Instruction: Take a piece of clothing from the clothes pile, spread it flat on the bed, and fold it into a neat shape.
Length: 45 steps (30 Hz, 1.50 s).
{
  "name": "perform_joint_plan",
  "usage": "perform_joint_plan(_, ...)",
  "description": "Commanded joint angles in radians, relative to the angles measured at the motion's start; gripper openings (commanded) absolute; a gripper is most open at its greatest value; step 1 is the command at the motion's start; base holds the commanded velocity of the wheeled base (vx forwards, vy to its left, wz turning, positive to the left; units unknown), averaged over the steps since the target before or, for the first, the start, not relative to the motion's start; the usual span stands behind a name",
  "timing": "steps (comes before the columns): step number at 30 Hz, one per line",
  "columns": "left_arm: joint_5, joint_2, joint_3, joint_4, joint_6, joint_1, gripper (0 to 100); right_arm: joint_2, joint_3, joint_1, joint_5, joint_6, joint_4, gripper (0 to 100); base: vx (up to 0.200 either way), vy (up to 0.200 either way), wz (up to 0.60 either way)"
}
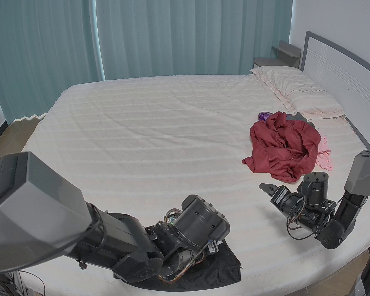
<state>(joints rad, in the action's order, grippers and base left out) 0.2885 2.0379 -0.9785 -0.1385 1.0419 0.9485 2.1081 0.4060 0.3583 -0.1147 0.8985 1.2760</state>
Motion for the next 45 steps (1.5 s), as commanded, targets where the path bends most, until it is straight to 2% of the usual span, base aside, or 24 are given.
perform_joint_plan(1,0.003,0.025,-0.012,-0.001,-0.002,0.013,0,0.006,0.001,0.002,0.001,0.0,0.0,100,0.0,0.0,0.0)
perform_joint_plan(2,0.003,0.028,-0.025,-0.001,0.001,0.015,100,0.006,0.001,0.002,0.001,0.0,0.0,100,0.0,0.0,0.0)
perform_joint_plan(7,0.001,0.021,-0.035,0.002,0.056,0.039,100,0.012,0.001,0.004,0.001,0.0,0.0,100,0.0,0.0,0.0)
perform_joint_plan(12,0.003,-0.013,-0.029,0.004,0.059,0.072,100,0.015,0.001,0.018,0.001,0.003,0.0,100,0.0,0.0,0.0)
perform_joint_plan(18,0.0,-0.077,0.0,0.011,0.101,0.047,100,0.015,-0.003,0.034,0.003,0.008,0.0,100,0.0,0.0,0.0)
perform_joint_plan(20,-0.031,-0.102,0.061,-0.003,0.107,-0.034,100,0.013,-0.015,0.068,0.003,0.011,0.002,100,0.0,0.0,0.0)
perform_joint_plan(23,-0.103,-0.136,0.129,-0.004,0.115,-0.116,100,0.006,-0.019,0.105,-0.002,0.013,0.002,100,0.0,0.0,0.0)
perform_joint_plan(28,-0.213,-0.251,0.284,-0.089,0.132,-0.191,100,0.018,-0.026,0.139,-0.003,0.014,0.002,100,0.0,0.0,0.0)
perform_joint_plan(32,-0.266,-0.278,0.385,-0.154,0.133,-0.244,100,0.02,-0.027,0.151,-0.005,0.013,0.0,100,-0.2,0.0,0.0)
perform_joint_plan(35,-0.417,-0.292,0.511,-0.254,0.133,-0.369,100,0.016,-0.03,0.153,-0.005,0.011,0.0,100,-0.2,0.0,0.0)
perform_joint_plan(37,-0.485,-0.291,0.564,-0.311,0.132,-0.422,100,0.02,-0.029,0.153,-0.003,0.011,0.0,100,-0.2,0.0,0.0)
perform_joint_plan(42,-0.506,-0.285,0.62,-0.392,0.129,-0.458,100,0.041,-0.024,0.159,0.001,0.013,0.0,100,-0.12,0.0,0.0)
perform_joint_plan(45,-0.517,-0.269,0.629,-0.395,0.127,-0.464,100,0.062,-0.022,0.166,0.001,0.013,0.002,100,0.0,0.0,0.0)
